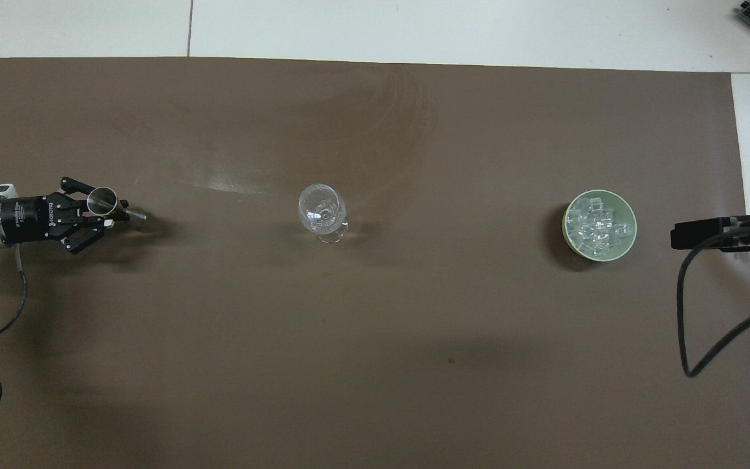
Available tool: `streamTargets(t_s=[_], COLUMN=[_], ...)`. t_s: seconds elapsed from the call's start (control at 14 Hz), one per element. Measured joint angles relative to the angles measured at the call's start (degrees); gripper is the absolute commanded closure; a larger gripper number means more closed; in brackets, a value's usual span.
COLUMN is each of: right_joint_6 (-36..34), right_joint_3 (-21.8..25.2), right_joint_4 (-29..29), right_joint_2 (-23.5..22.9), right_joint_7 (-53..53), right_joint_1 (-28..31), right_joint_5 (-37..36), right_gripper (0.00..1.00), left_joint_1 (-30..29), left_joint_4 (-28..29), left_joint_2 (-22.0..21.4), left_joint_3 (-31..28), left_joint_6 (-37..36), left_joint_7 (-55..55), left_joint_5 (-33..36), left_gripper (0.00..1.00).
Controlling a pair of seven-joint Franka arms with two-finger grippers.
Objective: Pour wine and add ice with both arms
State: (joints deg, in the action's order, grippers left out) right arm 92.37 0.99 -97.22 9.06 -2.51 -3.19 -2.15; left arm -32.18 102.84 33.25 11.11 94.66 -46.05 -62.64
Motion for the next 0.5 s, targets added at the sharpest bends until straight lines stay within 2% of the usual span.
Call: streamTargets(t_s=[0.5], right_joint_6=[0.0], right_joint_3=[0.0], right_joint_4=[0.0], right_joint_2=[0.0], right_joint_7=[0.0], right_joint_1=[0.0], right_joint_5=[0.0], right_gripper=[0.0], left_joint_1=[0.13], left_joint_4=[-0.54], left_joint_2=[1.61], left_joint_3=[0.09], left_joint_6=[-0.22], left_joint_7=[-0.04], left_joint_5=[0.15], left_gripper=[1.0])
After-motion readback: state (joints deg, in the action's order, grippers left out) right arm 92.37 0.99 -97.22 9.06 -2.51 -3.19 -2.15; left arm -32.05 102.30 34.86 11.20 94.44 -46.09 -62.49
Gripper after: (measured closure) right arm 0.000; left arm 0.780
